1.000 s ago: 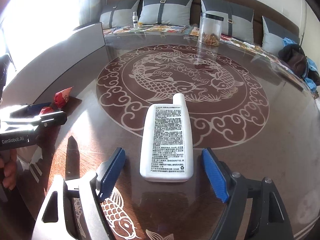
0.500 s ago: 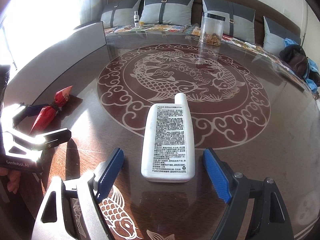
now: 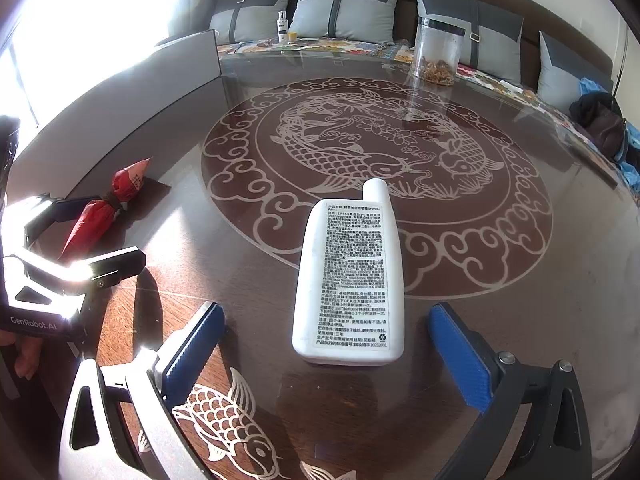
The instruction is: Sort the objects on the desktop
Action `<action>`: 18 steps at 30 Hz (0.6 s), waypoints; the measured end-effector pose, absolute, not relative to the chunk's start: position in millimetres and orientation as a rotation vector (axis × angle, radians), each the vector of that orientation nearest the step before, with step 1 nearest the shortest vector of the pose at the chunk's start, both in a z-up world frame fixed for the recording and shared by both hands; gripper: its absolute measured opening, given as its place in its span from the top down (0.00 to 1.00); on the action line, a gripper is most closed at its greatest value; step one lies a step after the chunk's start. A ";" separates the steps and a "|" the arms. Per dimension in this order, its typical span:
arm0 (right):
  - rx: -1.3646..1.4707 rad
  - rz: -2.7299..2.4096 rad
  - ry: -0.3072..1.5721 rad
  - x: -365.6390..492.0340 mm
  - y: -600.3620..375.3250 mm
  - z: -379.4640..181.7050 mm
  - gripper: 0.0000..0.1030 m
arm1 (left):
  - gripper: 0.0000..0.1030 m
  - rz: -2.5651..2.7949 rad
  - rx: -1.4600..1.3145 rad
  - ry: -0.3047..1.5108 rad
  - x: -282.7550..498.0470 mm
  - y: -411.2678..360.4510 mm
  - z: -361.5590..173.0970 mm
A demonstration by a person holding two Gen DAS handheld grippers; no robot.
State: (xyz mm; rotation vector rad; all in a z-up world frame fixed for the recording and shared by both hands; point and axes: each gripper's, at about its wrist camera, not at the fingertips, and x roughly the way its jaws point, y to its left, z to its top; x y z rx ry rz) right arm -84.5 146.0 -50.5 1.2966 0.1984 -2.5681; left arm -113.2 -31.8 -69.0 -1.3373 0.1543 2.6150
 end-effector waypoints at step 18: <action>1.394 -2.480 0.240 -95.8 143.6 -49.1 0.00 | 0.00 2.505 -1.411 0.212 -110.4 -37.3 -67.8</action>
